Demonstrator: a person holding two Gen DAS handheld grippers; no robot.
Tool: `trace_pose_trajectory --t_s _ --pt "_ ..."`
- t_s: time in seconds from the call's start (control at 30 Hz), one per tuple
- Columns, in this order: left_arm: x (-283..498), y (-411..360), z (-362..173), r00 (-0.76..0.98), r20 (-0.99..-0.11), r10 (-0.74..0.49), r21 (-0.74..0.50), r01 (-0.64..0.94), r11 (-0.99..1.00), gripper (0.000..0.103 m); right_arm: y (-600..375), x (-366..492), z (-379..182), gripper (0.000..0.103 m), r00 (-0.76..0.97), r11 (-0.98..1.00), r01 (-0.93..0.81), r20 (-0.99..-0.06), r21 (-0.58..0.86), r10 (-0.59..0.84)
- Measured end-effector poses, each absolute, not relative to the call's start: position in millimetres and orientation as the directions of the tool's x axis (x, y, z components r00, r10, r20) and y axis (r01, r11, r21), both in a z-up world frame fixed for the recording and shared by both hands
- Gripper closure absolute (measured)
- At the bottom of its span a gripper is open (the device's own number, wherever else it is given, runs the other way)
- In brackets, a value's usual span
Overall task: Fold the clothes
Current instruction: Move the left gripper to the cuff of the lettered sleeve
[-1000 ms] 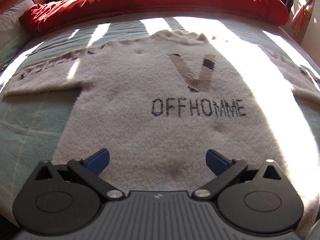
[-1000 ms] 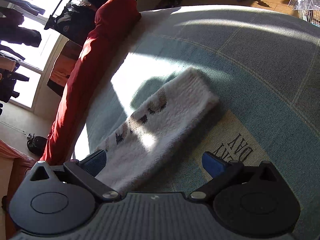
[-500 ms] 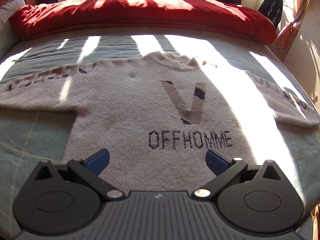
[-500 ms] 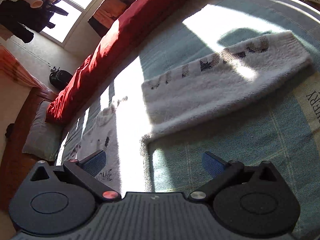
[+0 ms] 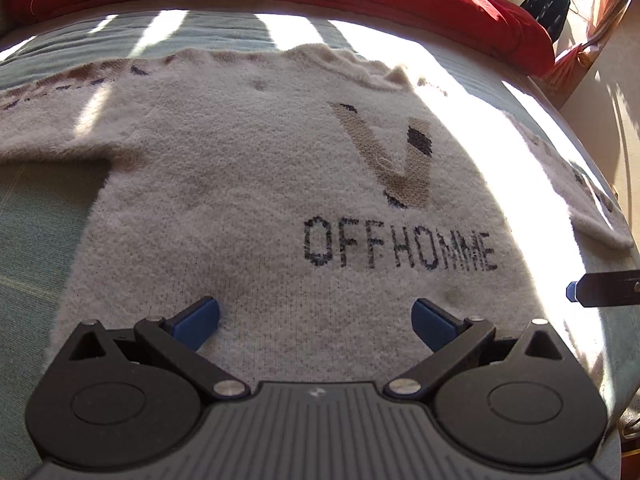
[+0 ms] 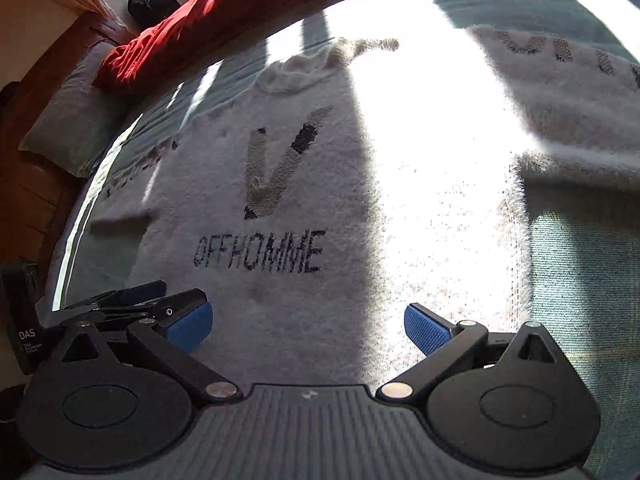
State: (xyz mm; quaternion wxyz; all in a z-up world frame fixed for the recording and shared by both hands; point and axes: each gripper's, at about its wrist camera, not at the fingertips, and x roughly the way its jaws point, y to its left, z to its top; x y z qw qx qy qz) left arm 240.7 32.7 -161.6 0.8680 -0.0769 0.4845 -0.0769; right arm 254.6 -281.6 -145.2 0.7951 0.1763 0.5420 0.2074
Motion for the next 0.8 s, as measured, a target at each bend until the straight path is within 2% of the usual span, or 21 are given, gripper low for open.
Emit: trace_pose_trajectory --t_s 0.17,0.33,0.57,0.63,0.67,0.7,0.77,0.8 --pt "208.2 40.2 -160.1 0.52 -0.826 -0.217 -0.189 0.107 0.976 0.001 -252.5 244.7 -160.7 0.0 0.319 0.884 -0.192 -0.825 0.427 0.467" --pt "192.6 57.8 -147.2 0.524 -0.816 -0.245 -0.225 0.104 0.969 0.001 -242.5 234.4 -166.4 0.0 0.352 0.907 -0.231 -0.838 0.353 0.416" --pt "227.2 127.8 -111.5 0.653 -0.731 -0.195 -0.262 -0.004 0.965 0.001 -225.8 226.6 -170.9 0.0 0.384 0.932 -0.264 -0.86 0.246 0.336" --pt "244.4 160.0 -110.6 0.679 -0.709 -0.191 -0.32 -0.069 0.945 0.004 -222.3 226.0 -172.2 0.0 0.389 0.937 -0.27 -0.865 0.222 0.318" --pt "252.7 177.4 -114.2 0.681 -0.708 -0.19 -0.356 -0.112 0.928 0.013 -221.5 226.4 -172.5 0.0 0.389 0.938 -0.271 -0.867 0.217 0.313" --pt "261.7 196.7 -118.8 0.681 -0.708 -0.188 -0.394 -0.16 0.905 0.031 -221.0 226.9 -172.6 0.0 0.386 0.938 -0.273 -0.869 0.213 0.31" --pt "276.5 233.5 -129.3 0.682 -0.707 -0.185 -0.467 -0.254 0.847 0.047 -220.3 228.0 -172.7 0.0 0.382 0.939 -0.275 -0.872 0.208 0.306" --pt "280.7 250.1 -135.9 0.685 -0.705 -0.183 -0.502 -0.3 0.811 0.049 -220.2 228.7 -173.0 0.0 0.379 0.938 -0.275 -0.874 0.209 0.306"
